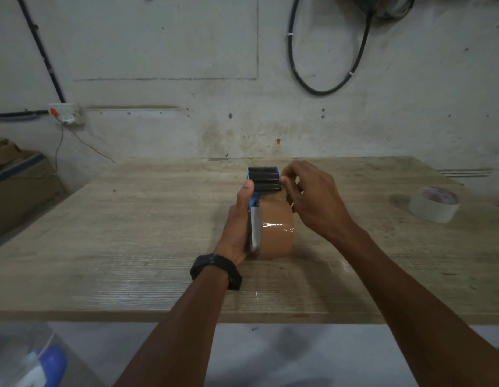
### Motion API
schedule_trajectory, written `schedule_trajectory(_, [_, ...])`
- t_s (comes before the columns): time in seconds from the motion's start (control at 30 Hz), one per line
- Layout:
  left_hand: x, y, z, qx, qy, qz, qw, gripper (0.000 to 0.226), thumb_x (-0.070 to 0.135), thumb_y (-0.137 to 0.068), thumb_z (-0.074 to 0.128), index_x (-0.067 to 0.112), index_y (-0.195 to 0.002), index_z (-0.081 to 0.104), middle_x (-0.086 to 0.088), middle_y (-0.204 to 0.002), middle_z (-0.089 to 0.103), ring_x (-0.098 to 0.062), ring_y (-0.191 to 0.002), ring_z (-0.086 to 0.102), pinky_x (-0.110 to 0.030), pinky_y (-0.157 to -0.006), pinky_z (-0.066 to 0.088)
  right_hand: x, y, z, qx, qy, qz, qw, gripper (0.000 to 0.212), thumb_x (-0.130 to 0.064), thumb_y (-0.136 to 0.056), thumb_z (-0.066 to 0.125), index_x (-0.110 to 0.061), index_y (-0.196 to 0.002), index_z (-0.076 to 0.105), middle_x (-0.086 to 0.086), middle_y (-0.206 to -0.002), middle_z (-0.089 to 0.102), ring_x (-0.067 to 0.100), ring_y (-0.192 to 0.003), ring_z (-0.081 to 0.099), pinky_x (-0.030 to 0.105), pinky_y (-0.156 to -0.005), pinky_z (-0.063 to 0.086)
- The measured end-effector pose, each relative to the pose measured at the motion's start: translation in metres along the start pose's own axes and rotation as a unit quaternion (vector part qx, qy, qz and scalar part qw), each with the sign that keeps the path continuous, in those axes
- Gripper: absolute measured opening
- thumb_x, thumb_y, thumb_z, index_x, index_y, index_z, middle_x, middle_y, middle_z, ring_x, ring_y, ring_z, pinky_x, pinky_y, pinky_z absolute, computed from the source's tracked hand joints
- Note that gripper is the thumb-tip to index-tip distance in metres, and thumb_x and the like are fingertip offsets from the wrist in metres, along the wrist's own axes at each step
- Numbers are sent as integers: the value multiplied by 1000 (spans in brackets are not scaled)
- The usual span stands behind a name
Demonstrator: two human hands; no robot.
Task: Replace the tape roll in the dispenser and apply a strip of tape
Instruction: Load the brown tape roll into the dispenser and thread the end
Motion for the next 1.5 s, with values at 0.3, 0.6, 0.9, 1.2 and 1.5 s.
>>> schedule_trajectory(0.3, [-3,-5,-2,2,21,4,1000,85,87,-52,71,20,-104,77,-12,-90,72,-27,-80,67,-44,-85,49,-19,-7,-3,-44,66,-55,995,13,-13,-103,55,-4,-106,63,-2,-96,52,13,-82,51,26,-71,38])
schedule_trajectory(0.6, [-3,0,0,20,-3,-10,1000,101,88,-55,68,18,-128,67,-23,-120,69,-40,-109,65,-62,-105,46,-21,-15,-3,-63,81,-56,993,14,-14,-103,53,-4,-106,63,-1,-94,52,14,-82,50,25,-70,36])
schedule_trajectory(0.9, [2,2,7,-37,40,-5,998,65,67,-84,47,15,-119,66,-6,-85,73,-19,-74,70,-34,-69,56,-9,-20,-7,-33,5,-16,999,9,-13,-99,62,-9,-100,70,-4,-85,63,9,-71,58,12,-63,43])
schedule_trajectory(1.2, [1,5,4,-28,32,-5,999,84,75,-73,57,14,-130,61,-12,-99,72,-25,-85,70,-41,-82,54,-26,-12,-21,-60,-2,-115,992,25,-3,-99,62,-11,-121,71,6,-112,73,3,-90,62,9,-81,44])
schedule_trajectory(1.5, [-1,3,6,-29,28,-8,999,100,81,-61,71,17,-136,59,-13,-104,73,-26,-87,72,-43,-82,54,-60,-10,7,-195,280,-316,885,28,-1,-86,73,-8,-113,75,14,-110,75,29,-96,67,42,-78,57])
Point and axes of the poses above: each hand's wrist, its own y-axis away from the middle knuckle, its own z-axis out of the palm, x = y × z, the point moved 10 cm from there along -y, towards the middle knuckle
